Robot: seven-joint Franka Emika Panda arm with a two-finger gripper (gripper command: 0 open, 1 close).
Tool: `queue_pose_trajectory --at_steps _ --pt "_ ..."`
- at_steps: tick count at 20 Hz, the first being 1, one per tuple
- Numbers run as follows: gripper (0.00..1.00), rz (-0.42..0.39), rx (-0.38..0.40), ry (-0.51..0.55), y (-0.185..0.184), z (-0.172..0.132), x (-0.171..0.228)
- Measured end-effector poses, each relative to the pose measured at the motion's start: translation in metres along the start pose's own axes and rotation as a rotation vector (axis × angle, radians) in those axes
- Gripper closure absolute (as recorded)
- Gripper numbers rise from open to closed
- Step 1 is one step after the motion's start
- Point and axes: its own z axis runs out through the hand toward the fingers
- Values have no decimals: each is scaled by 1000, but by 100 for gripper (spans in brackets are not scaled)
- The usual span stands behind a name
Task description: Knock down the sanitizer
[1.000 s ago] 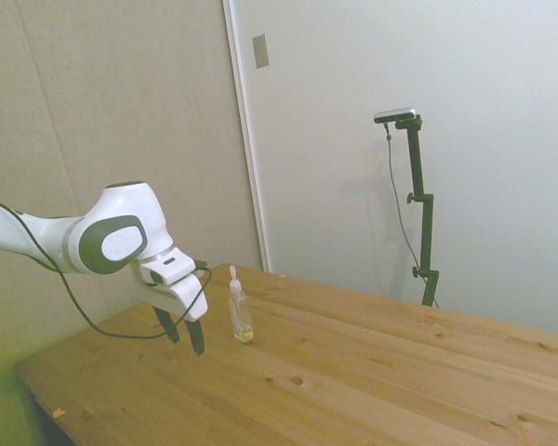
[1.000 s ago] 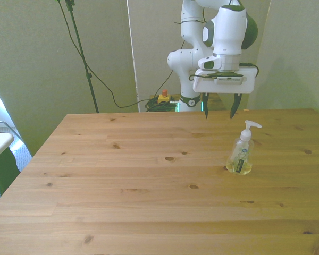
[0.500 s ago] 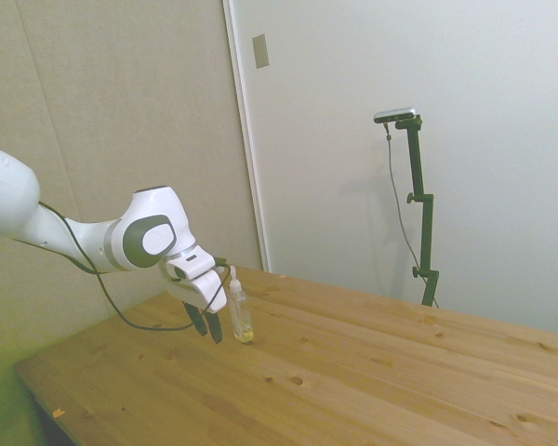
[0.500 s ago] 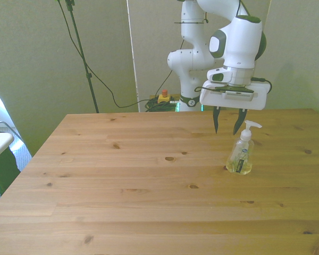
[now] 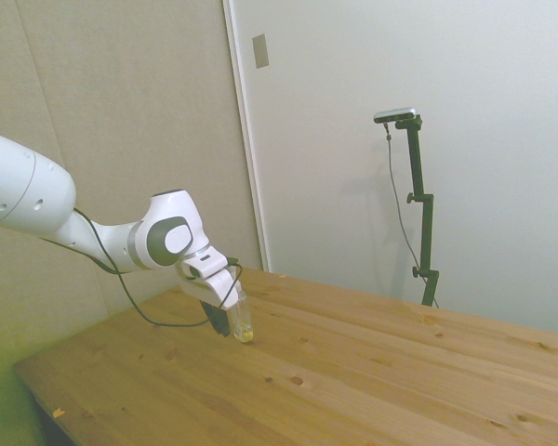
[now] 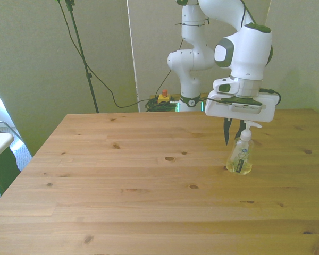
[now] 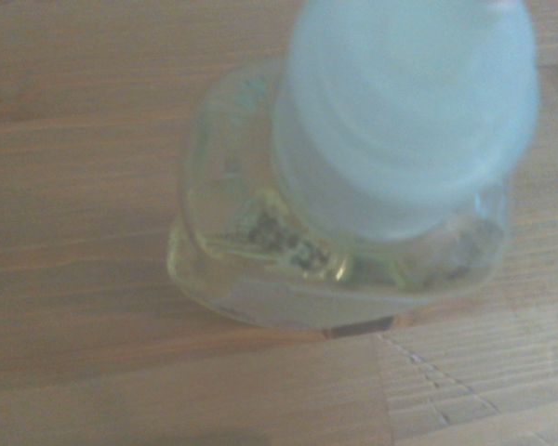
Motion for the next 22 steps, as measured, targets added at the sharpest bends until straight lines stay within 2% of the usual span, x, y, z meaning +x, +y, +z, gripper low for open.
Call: queue_pose_trajectory --at_steps 9,16,22 --pt "100 22 33 18 -33 -8 14" --pt "100 85 49 69 -62 -3 57" --pt "100 103 91 100 -98 3 84"
